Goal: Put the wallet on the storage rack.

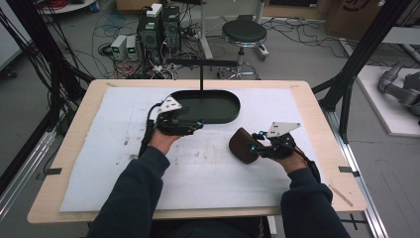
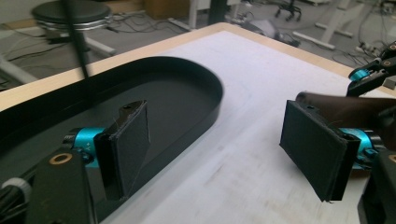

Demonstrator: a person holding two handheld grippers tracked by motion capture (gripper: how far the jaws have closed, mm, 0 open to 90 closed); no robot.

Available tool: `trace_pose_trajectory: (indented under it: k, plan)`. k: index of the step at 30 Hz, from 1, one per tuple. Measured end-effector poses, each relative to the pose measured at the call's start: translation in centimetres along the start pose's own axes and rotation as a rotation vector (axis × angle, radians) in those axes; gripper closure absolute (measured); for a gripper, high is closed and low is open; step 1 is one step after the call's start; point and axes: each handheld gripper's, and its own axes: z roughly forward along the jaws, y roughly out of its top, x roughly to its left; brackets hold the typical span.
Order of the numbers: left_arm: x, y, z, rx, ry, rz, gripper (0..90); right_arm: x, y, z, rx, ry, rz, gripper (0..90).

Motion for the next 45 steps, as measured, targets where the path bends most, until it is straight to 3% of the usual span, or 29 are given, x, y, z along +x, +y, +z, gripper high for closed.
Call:
trace_pose_trajectory:
  k: [4, 7, 8, 11, 14, 18, 21, 22, 23, 24, 25, 27, 31, 38, 42, 45]
  plan:
    - [-1.5, 0.7, 2.7, 0.035, -0.035, 0.025, 23.8, 0.1, 0.1, -0.2, -0.034, 0.028, -0.003, 59.1]
    - [-1.9, 0.6, 3.3, 0.056, -0.043, 0.033, 23.8, -0.1, 0.1, -0.3, -0.105, 0.122, 0.057, 58.2]
    - [-1.9, 0.5, 3.3, 0.066, -0.044, 0.033, 23.8, -0.1, 0.1, -0.2, -0.12, 0.142, 0.081, 54.8]
    - [-1.6, 0.6, 2.8, 0.059, -0.035, 0.021, 23.8, -0.1, 0.0, 0.2, -0.117, 0.121, 0.111, 46.3]
    - [-1.2, 0.8, 2.2, 0.04, -0.022, 0.015, 23.8, -0.4, -0.2, 0.1, -0.114, 0.129, 0.138, 48.0]
    - [-0.9, 0.6, 1.6, 0.036, -0.008, 0.011, 23.8, -0.4, -0.1, -0.1, -0.144, 0.187, 0.133, 59.9]
    - [-0.6, 0.3, 1.2, 0.033, -0.003, 0.004, 23.8, -0.1, 0.1, -0.1, -0.156, 0.177, 0.115, 58.3]
    - [-0.6, 0.2, 1.1, 0.034, -0.002, 0.001, 23.8, 0.0, 0.1, 0.0, -0.158, 0.162, 0.124, 53.0]
    - [-0.5, 0.2, 1.0, 0.034, 0.0, 0.001, 23.8, -0.1, 0.0, 0.2, -0.146, 0.134, 0.142, 48.8]
    - [-0.4, 0.1, 0.9, 0.032, 0.003, -0.003, 23.8, -0.2, -0.1, 0.4, -0.114, 0.119, 0.154, 52.4]
    - [-0.4, 0.1, 0.9, 0.032, 0.005, -0.001, 23.8, -0.3, -0.3, 0.9, -0.062, 0.128, 0.151, 57.3]
    - [-0.3, 0.1, 0.8, 0.029, 0.003, -0.004, 23.8, -0.1, -0.5, 1.5, -0.028, 0.181, 0.14, 61.0]
    - [-0.5, 0.1, 0.9, 0.03, -0.005, 0.002, 23.8, 0.6, 0.1, 1.8, -0.026, 0.177, 0.083, 62.8]
    - [-0.6, 0.0, 0.8, 0.033, -0.002, 0.009, 23.8, 0.6, 0.0, 1.9, -0.026, 0.177, 0.075, 62.3]
    - [-0.4, -0.1, 0.0, 0.046, 0.012, 0.027, 23.8, 0.8, -0.3, 2.9, 0.046, 0.202, 0.067, 62.0]
    - [0.0, -0.5, -1.3, 0.033, 0.026, 0.033, 23.8, 0.8, -0.3, 3.0, 0.05, 0.211, 0.075, 63.6]
